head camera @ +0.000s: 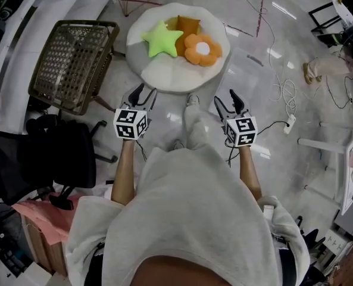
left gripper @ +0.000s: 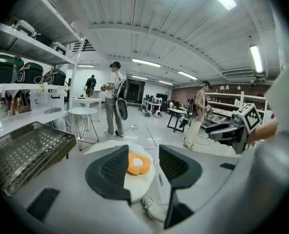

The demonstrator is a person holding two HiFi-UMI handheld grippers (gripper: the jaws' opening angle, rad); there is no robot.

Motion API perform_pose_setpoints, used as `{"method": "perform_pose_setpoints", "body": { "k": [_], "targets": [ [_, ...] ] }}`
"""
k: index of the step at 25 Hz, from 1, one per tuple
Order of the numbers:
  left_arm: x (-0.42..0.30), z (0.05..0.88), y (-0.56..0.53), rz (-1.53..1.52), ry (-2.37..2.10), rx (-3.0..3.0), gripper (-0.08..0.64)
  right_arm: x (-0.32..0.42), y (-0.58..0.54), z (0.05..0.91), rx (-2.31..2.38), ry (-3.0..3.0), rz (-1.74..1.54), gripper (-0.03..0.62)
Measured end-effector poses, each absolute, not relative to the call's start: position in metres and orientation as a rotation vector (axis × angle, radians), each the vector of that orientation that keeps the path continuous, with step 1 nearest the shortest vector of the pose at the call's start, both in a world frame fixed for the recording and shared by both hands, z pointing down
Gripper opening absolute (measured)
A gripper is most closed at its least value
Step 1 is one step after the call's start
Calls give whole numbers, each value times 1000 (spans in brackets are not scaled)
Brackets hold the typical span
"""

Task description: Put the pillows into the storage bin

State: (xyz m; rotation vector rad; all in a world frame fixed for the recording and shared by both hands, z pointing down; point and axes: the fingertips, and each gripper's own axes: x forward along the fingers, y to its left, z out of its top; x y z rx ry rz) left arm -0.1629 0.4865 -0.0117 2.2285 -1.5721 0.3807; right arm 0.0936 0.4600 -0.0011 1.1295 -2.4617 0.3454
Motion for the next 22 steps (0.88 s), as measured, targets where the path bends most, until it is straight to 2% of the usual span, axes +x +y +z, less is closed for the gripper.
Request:
{"method": "perform_pose_setpoints", "body": {
  "k": [22],
  "targets": [
    [-146, 11, 206, 515, -1561, 2102, 193, 79, 175, 58, 891, -2457, 516, 244]
  ]
}}
